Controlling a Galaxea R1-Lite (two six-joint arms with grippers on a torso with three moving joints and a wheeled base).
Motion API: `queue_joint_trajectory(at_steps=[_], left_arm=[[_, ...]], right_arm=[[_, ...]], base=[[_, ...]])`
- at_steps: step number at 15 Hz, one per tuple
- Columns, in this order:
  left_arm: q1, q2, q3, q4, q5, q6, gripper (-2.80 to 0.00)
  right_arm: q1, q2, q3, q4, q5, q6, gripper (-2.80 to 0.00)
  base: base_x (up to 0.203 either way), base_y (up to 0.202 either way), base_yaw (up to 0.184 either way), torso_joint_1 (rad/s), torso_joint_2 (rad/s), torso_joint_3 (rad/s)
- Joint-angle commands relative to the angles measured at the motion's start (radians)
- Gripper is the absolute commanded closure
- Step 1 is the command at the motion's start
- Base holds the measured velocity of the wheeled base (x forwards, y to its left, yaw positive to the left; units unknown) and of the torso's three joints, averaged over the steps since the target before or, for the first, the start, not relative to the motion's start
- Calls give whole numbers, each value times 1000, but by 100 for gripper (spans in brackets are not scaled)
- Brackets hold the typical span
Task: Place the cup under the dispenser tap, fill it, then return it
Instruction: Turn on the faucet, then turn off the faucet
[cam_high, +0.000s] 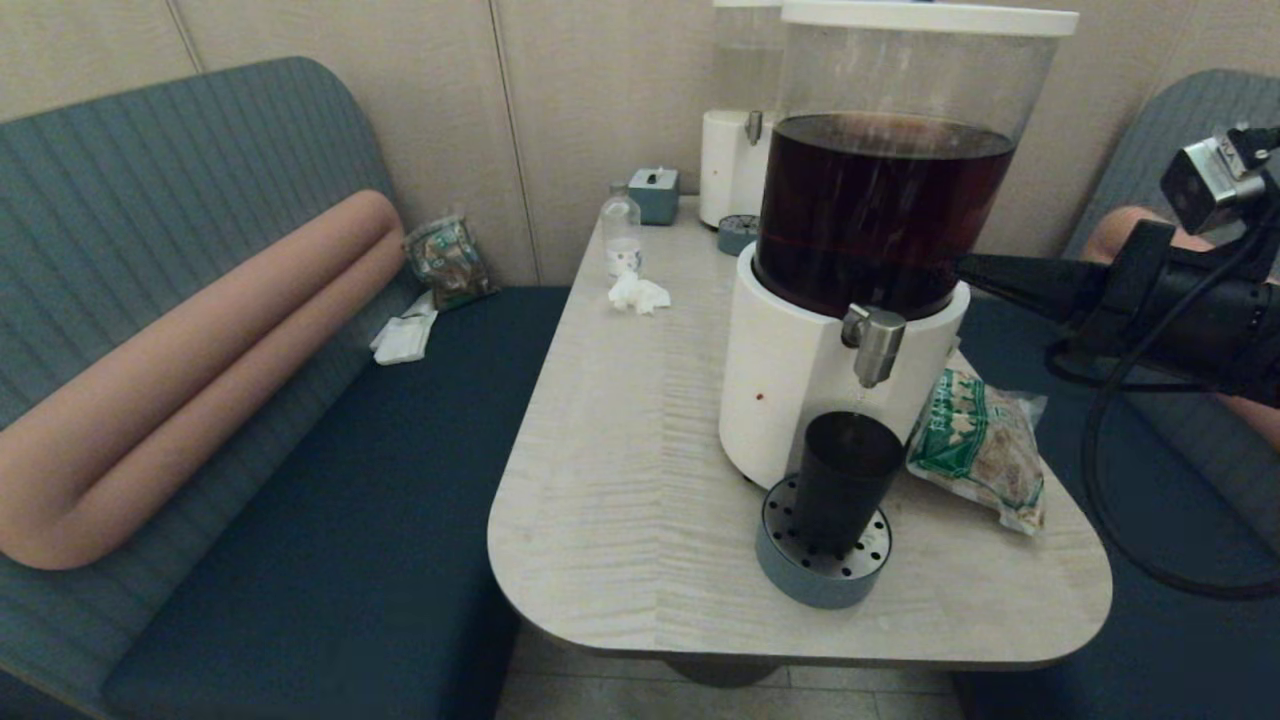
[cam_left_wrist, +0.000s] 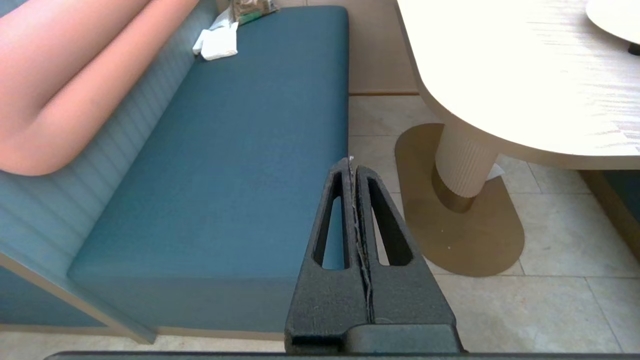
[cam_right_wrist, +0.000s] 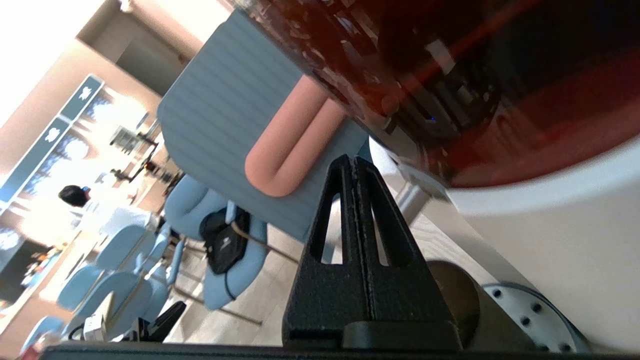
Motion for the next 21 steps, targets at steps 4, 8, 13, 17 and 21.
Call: queue_joint_trajectory(at_steps=[4,8,13,17,21], left_arm=[[0,2,0,0,-1,0,0],[0,2,0,0,0,0,0],[0,2,0,0,-1,0,0],[0,2,0,0,-1,0,0],[0,2,0,0,1,0,0]], right_arm=[[-30,-324,59,289,-59,-226,0],[-17,-613,52,702,-523,-618,0],[-26,-880,207,699,-937,-842,0],[-75,-1016,274,658,-1135,-876,0],[-218,-1142,371,633,-1068,-878,0]], base=[[0,0,0,0,0,0],[0,0,0,0,0,0],[0,0,0,0,0,0],[0,0,0,0,0,0],[0,0,0,0,0,0]])
